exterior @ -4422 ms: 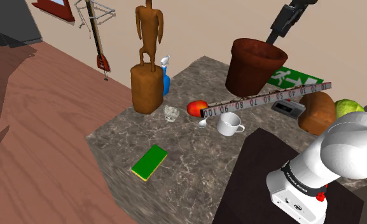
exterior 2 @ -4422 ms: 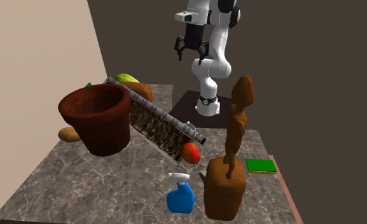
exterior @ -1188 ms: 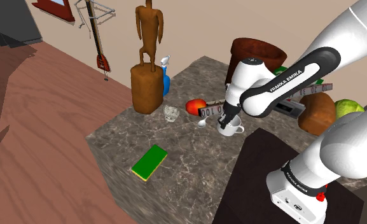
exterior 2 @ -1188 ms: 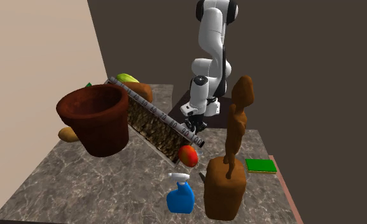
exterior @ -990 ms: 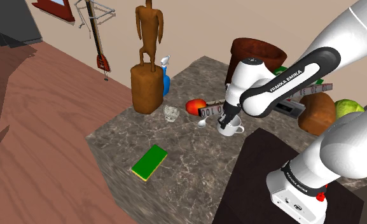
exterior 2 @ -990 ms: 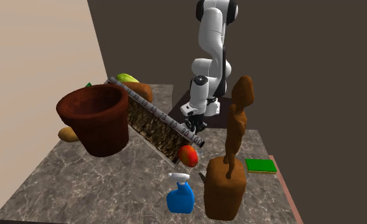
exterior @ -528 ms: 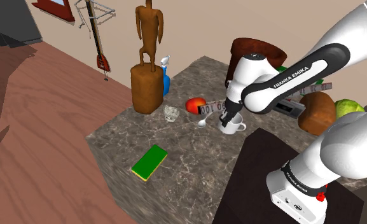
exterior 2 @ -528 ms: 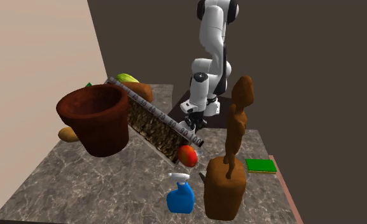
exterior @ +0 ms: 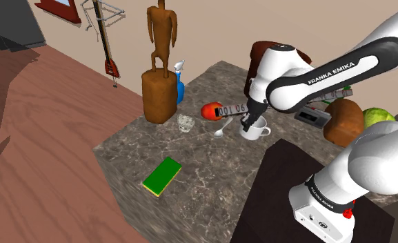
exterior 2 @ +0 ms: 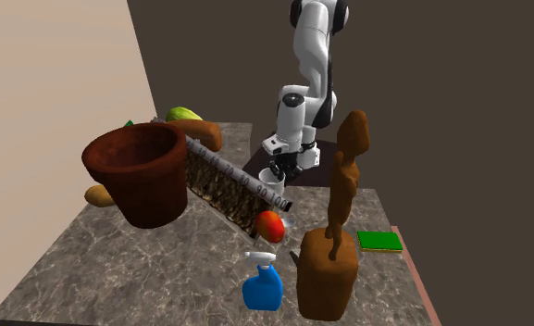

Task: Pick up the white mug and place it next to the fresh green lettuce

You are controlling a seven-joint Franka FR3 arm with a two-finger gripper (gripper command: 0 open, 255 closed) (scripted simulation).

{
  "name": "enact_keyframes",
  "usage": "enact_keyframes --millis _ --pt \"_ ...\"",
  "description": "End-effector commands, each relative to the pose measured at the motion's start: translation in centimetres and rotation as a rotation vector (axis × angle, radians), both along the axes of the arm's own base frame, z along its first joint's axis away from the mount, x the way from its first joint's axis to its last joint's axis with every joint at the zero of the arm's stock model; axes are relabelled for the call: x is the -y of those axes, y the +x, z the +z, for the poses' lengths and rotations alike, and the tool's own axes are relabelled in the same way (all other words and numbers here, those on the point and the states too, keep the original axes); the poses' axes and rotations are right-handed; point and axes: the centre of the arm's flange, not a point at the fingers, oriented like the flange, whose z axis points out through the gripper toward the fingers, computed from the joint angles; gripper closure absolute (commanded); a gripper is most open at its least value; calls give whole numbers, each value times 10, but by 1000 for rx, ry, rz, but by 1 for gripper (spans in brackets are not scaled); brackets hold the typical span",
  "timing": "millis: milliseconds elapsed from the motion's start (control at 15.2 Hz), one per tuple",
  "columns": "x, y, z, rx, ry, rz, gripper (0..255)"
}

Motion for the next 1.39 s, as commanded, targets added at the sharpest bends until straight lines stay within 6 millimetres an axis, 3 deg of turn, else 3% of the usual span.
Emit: enact_keyframes --millis 0,1320 --pt "0 0 11 0 0 0 255" --pt "0 0 117 0 0 0 255"
